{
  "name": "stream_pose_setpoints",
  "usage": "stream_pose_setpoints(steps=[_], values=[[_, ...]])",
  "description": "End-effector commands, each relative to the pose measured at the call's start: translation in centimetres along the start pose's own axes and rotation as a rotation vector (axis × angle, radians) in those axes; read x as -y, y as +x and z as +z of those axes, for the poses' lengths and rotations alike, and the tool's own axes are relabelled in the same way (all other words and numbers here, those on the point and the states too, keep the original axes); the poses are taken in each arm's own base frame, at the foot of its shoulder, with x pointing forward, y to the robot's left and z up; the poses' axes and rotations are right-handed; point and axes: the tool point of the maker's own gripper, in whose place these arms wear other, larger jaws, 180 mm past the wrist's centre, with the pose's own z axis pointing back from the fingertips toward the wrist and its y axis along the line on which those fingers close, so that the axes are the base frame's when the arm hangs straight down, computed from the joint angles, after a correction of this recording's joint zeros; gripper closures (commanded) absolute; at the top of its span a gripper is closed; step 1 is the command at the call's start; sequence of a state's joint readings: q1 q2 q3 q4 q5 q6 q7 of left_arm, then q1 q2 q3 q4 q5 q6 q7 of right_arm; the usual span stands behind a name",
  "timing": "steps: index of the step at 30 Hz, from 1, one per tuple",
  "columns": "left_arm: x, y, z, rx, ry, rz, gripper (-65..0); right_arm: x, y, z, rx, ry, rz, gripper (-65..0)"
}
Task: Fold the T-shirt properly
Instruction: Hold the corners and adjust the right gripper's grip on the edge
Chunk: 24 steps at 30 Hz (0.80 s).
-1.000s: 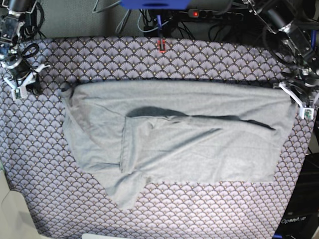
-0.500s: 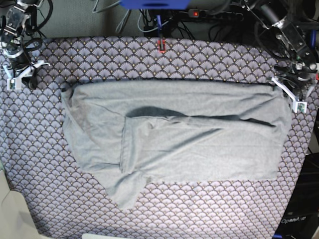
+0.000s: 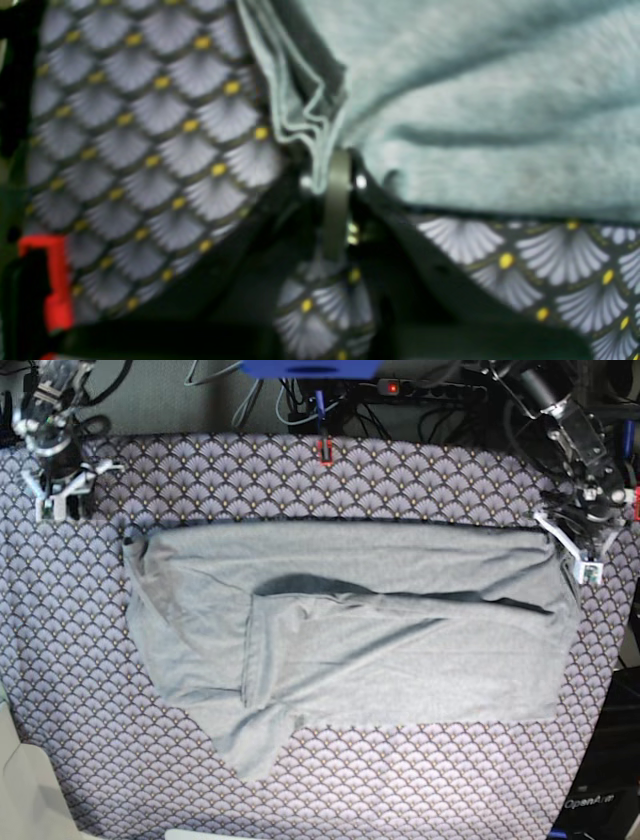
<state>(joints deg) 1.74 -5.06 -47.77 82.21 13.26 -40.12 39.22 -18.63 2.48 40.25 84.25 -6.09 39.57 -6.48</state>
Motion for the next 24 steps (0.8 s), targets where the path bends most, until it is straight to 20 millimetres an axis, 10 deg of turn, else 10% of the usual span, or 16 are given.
stream_pose_setpoints(steps=[1,15,24], values=[[-0.9,1.5,0.3,0.042,0.020,-0.008,0.0,0.7,2.8,0.5,0.094,-0.019,0.017,-13.6],[-0.7,1.7,0.2,0.046,0.015,-0.009,0.0,-0.9,8.1,3.3,0.228,-0.055,0.079,-37.8],[0.2,1.7,0.1,0.049,-0.001,0.003,0.0,-4.6,9.2,2.5,0.260,0.033,0.078,-39.2]])
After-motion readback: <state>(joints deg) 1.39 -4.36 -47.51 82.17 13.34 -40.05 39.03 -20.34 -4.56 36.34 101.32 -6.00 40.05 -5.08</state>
